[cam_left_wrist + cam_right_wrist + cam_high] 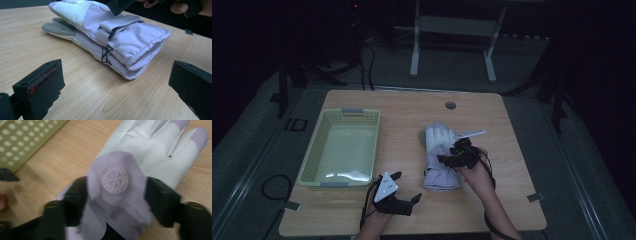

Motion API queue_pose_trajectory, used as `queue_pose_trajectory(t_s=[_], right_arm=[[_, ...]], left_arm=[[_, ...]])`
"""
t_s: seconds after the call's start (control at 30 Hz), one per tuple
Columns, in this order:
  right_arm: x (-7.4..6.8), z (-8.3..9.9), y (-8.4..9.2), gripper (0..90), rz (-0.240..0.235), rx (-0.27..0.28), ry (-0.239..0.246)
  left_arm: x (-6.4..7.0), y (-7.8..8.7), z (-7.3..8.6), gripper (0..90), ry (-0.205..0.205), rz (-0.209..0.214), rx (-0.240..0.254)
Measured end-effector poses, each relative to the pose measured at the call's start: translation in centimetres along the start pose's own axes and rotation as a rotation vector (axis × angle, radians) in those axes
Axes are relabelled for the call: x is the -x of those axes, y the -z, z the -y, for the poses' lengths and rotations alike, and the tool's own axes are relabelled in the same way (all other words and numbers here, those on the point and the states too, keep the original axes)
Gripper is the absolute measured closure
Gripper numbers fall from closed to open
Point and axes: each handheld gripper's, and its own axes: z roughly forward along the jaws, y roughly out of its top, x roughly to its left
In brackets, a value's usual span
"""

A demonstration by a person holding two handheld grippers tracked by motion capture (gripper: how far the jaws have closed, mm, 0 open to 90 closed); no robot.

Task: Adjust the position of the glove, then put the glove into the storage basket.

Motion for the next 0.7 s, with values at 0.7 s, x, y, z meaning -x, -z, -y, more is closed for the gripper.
queue_pose_trajectory(t_s=[0.7], right_arm=[[4.0, 2.7, 4.2, 13.5, 0.011, 0.131, 0.166]], left_arm=[[0.3, -0.2, -3.5, 0.2, 0.058, 0.092, -0.041]])
